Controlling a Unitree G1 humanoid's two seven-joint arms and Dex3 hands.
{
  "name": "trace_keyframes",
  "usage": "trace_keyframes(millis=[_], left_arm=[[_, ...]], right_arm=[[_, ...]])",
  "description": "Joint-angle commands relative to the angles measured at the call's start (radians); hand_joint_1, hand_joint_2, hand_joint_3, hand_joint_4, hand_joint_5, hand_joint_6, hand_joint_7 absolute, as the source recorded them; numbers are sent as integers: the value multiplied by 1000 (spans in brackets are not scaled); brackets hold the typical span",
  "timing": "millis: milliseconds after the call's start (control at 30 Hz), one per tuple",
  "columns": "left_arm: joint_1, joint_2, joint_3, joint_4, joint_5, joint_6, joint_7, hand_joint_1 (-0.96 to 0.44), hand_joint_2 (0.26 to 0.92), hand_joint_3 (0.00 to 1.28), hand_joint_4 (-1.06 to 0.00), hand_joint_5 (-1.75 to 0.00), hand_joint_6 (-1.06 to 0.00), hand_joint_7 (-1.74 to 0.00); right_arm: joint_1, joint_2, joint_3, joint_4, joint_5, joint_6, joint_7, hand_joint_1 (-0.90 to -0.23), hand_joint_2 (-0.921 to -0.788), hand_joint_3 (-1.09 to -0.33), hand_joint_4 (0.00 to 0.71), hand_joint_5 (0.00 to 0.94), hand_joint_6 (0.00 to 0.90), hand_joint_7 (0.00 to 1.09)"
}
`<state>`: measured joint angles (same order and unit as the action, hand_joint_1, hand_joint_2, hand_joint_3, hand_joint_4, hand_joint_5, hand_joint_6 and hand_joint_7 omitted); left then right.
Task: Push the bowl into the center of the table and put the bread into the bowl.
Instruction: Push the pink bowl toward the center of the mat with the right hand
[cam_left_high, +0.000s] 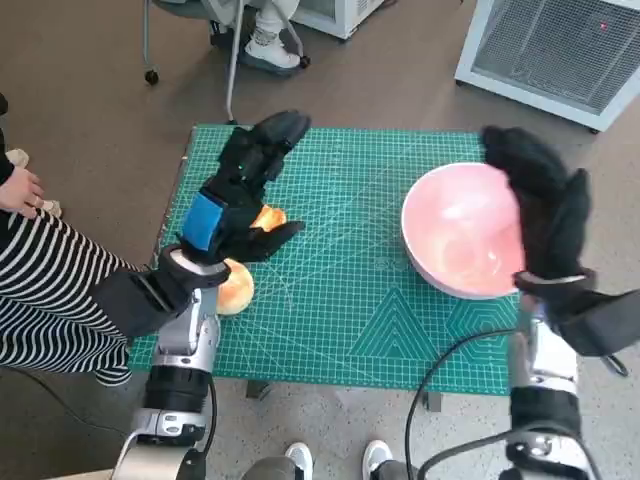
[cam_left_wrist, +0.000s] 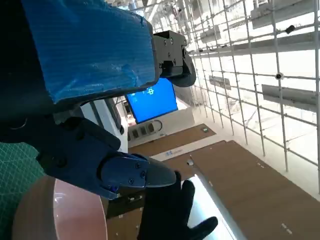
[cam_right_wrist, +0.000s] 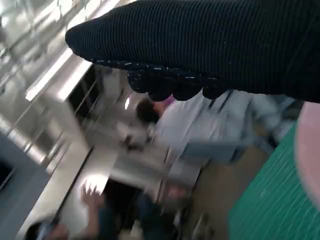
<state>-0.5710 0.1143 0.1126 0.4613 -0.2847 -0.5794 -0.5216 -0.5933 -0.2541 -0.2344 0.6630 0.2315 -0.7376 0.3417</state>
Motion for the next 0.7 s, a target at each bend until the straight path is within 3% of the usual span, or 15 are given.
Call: trace_keyframes(millis=[33, 167, 267, 700], left_arm=[[-12, -6, 4, 3, 1, -11, 12, -459, 846, 325, 1, -339, 1, -580], [-11, -8, 3, 5, 5, -13, 20, -460, 843, 332, 1, -336, 1, -580], [-10, -9, 2, 5, 9, -14, 24, -461, 842, 336, 1, -335, 1, -579], [-11, 1, -1, 16, 19, -19, 27, -465, 834, 353, 1, -326, 1, -584]], right_arm=[[-22, -41, -44, 125, -29, -30, -65, -744, -921, -808, 147, 1, 0, 512], [-34, -68, -70, 201, -57, -10, -159, -733, -921, -828, 140, 0, -1, 499], [-43, -80, -82, 244, -65, -2, -198, -719, -921, -852, 131, 0, -1, 495], [-101, -123, -143, 488, -17, 68, -199, -657, -921, -898, 104, 0, -1, 453]])
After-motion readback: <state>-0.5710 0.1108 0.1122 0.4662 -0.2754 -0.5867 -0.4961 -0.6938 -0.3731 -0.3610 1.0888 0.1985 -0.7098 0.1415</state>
